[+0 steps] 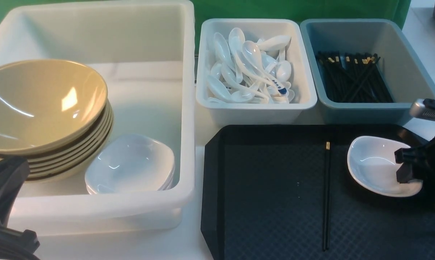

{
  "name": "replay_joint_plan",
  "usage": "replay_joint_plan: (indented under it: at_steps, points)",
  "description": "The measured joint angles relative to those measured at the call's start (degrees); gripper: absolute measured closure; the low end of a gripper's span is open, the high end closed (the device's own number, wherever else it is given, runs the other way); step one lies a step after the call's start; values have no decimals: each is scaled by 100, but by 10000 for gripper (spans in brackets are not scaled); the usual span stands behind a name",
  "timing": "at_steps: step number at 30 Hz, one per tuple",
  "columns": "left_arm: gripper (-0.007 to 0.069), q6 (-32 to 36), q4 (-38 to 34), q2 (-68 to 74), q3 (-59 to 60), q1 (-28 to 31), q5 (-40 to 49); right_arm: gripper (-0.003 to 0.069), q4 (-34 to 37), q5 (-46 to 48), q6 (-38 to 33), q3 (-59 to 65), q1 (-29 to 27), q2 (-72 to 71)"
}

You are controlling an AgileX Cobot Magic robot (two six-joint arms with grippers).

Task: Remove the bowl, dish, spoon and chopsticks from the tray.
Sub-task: Use the right arm to grab the plate, then use the right arm to put the plate into the large storage box on the left

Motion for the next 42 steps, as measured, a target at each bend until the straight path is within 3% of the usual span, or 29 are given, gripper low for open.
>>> replay_joint_plan:
  at_steps: [1, 6, 9, 11, 14, 16, 17, 18, 19, 21, 23, 28, 32, 37, 40, 42]
  points:
    - [633, 0, 0, 0, 0, 0, 0, 417, 33, 60, -122, 0, 0, -108]
    - [633, 0, -11, 0, 0, 0, -17, 587, 71, 414, -445, 0, 55, -942]
    - [633, 0, -39, 0, 94, 0, -185, 593, 72, 519, -527, 0, 297, -1865]
    - [633, 0, -59, 0, 170, 0, -287, 593, 508, 373, -778, -7, 606, -2334]
    - [633, 0, -190, 0, 239, 0, -511, 593, 2088, -75, -1847, -272, 1470, -2729]
    - [633, 0, -259, 0, 244, 0, -611, 593, 2937, -318, -2518, -490, 2045, -2712]
    - [633, 0, -270, 0, 246, 0, -623, 593, 3029, -366, -2675, -519, 2192, -2685]
    - [633, 0, -324, 0, 246, 0, -666, 593, 3554, -509, -3152, -733, 2707, -2529]
    - [633, 0, -327, 0, 246, 0, -666, 593, 3608, -509, -3211, -764, 2778, -2529]
    - [633, 0, -388, 0, 246, 0, -677, 593, 3970, -754, -3738, -1231, 3630, -1965]
    - [633, 0, -402, 0, 246, 0, -678, 593, 4057, -913, -3923, -1584, 4132, -1437]
    - [633, 0, -409, 0, 250, 0, -665, 593, 4090, -983, -4022, -2263, 4729, -367]
    - [633, 0, -414, 0, 250, 0, -587, 561, 4097, -969, -4072, -2872, 4909, 645]
    - [633, 0, -416, 0, 250, 0, -486, 407, 4114, -862, -3929, -3052, 4780, 1048]
    - [633, 0, -420, 0, 250, 0, -472, 314, 4034, -290, -3560, -3084, 4411, 913]
    - [633, 0, -420, 0, 250, 0, -465, 290, 3792, 120, -3252, -3084, 4168, 771]
